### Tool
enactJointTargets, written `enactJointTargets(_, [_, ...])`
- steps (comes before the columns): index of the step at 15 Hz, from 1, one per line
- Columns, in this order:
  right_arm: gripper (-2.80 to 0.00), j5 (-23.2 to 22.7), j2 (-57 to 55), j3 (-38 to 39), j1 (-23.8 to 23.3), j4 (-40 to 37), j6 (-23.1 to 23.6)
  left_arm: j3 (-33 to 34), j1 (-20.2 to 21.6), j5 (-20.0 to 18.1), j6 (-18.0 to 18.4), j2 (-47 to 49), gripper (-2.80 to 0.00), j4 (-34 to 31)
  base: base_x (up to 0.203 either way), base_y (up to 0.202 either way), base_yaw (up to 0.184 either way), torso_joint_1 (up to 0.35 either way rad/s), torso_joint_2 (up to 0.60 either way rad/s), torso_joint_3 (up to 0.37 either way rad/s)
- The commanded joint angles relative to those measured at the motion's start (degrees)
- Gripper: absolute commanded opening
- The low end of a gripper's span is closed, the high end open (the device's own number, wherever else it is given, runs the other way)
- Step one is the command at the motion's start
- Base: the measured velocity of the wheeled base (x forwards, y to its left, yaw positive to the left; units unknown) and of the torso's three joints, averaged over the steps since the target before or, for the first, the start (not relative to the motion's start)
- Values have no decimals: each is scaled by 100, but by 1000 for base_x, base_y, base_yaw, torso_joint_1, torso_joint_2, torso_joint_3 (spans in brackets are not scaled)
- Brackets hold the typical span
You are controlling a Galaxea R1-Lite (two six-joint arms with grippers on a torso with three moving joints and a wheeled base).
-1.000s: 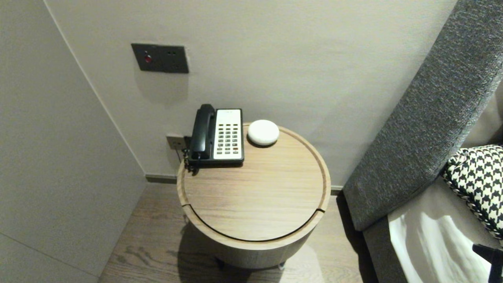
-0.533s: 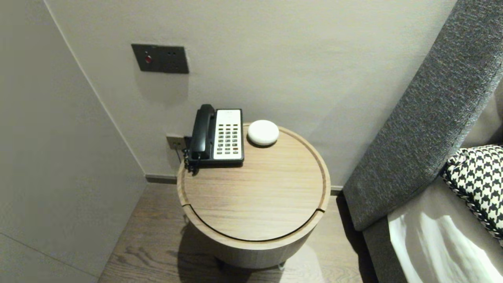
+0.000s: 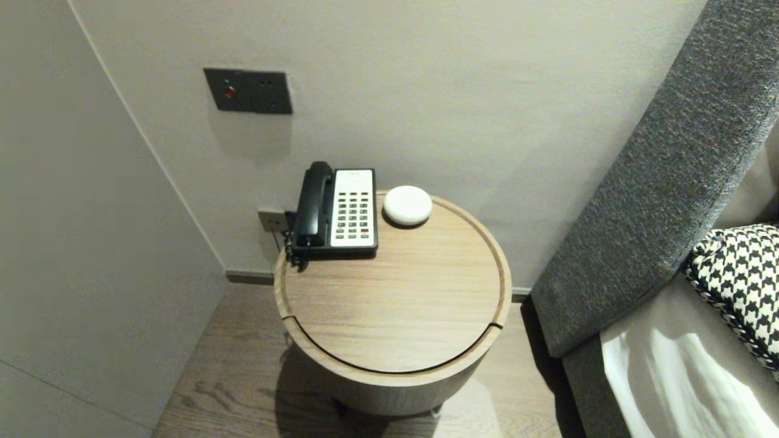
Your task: Open the nightstand drawer
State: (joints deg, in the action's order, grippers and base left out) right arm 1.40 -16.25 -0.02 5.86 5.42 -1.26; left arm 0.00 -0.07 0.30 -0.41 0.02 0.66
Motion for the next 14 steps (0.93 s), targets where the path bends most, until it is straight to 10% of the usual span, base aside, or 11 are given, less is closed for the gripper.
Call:
enactJointTargets(1, [-280,0,46,181,-32,-1,25,0,-1,5,-2,-2,-280,4,0,0,0,0,0,0])
enactJointTargets(4, [-280,3,344,131,-642,-125,46,0,-1,5,-2,-2,-280,4,0,0,0,0,0,0])
enactJointTargets(14, [-280,1,1607,232,-613,161,20,0,-1,5,-2,-2,-280,4,0,0,0,0,0,0])
